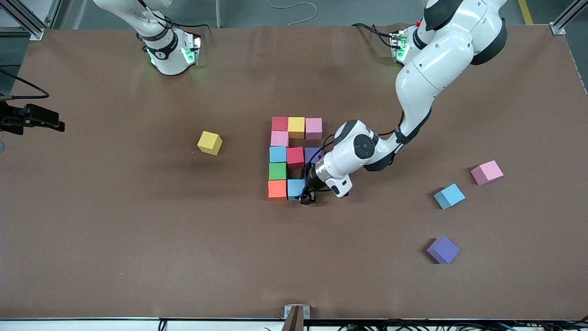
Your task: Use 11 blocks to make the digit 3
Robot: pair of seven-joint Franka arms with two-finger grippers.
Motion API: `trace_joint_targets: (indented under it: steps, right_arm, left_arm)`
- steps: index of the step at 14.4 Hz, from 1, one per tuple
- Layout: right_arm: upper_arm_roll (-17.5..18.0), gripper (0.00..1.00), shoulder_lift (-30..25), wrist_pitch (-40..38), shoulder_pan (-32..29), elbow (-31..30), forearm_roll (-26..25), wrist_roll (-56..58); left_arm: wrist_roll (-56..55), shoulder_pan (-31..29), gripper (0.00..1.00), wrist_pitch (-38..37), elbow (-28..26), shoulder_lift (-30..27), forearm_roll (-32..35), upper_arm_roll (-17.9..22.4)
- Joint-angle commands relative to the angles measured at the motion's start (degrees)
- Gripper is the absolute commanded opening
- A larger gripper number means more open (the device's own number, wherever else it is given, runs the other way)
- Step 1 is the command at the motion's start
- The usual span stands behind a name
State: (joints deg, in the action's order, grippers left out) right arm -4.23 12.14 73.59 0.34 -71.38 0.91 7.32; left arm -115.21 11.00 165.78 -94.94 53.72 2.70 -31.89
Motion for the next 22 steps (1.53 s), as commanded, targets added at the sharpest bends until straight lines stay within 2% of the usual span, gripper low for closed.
trace_joint_targets:
  steps: [1, 4, 9, 10, 14, 18, 22]
  right_arm:
    - [0.89, 1.00, -1.24, 1.55, -0.77, -1.04, 0.67, -0.64]
    - [0.80, 1.00, -3.52, 3.75, -0.69, -4.45, 0.94, -0.64]
    - [0.80, 1.00, -14.58, 11.13, -0.34, -19.38, 0.68, -0.55]
    - [0.80, 1.00, -15.56, 11.23, -0.34, -20.19, 0.59, -0.55]
    - [0.89, 1.00, -16.88, 10.44, -0.34, -19.67, 0.15, -0.11]
    - [0.98, 1.00, -17.24, 9.13, -0.34, -17.93, 0.15, 0.07]
    - [0.98, 1.00, -17.41, 4.48, -0.34, -16.51, 0.15, -0.02]
  left_arm:
    - [0.52, 1.30, 1.00, 0.86, 0.89, 0.95, -0.50, 0.43]
    - [0.52, 1.31, 1.00, 0.86, 1.60, 0.60, -0.50, 0.43]
    - [0.16, 0.87, 1.00, 0.51, 1.42, -1.24, -0.50, 0.34]
    - [0.08, 0.78, 1.00, 0.25, 0.99, -2.38, -0.59, 0.17]
    - [-3.52, 0.07, 1.00, -1.41, -0.95, -6.51, -0.85, -1.50]
    - [-4.14, -0.36, 1.00, -12.56, -0.86, -13.97, -0.77, -1.42]
    - [-0.73, -6.50, 1.00, -22.05, -0.78, -20.22, 2.82, -1.07]
